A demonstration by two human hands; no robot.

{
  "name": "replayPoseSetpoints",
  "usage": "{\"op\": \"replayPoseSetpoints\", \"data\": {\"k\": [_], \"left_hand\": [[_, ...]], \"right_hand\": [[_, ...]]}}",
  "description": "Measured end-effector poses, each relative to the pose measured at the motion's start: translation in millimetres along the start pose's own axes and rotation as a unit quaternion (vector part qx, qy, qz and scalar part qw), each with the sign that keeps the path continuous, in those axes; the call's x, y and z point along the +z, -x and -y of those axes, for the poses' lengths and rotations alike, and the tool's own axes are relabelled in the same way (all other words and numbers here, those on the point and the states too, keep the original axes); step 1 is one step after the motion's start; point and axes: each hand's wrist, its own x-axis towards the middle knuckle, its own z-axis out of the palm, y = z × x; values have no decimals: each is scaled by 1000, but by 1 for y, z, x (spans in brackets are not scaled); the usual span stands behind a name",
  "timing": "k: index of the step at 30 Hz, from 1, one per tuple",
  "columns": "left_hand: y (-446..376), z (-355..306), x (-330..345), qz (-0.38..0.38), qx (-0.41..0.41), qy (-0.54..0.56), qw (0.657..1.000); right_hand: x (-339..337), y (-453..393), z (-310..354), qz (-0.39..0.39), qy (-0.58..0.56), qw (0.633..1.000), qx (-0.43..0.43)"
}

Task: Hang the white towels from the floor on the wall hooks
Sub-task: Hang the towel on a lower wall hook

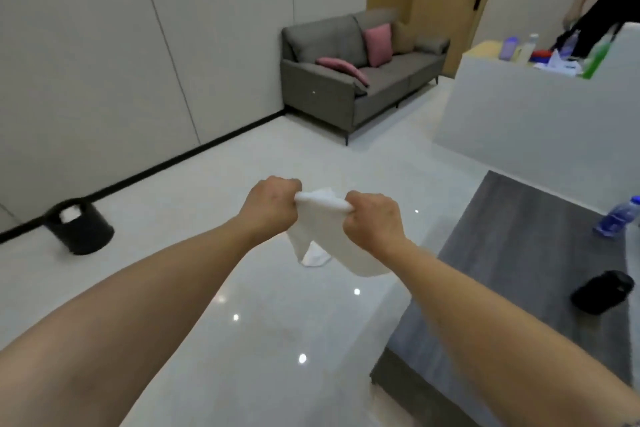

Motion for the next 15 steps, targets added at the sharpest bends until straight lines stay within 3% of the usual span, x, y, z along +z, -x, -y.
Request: {"op": "replayPoseSetpoints", "data": {"k": [7, 15], "left_hand": [[104, 241, -131, -49, -132, 33, 989], [304, 461, -247, -142, -337, -46, 930]], "right_hand": [[31, -58, 269, 15, -54, 975, -214], [90, -78, 588, 97, -125, 894, -420]]}}
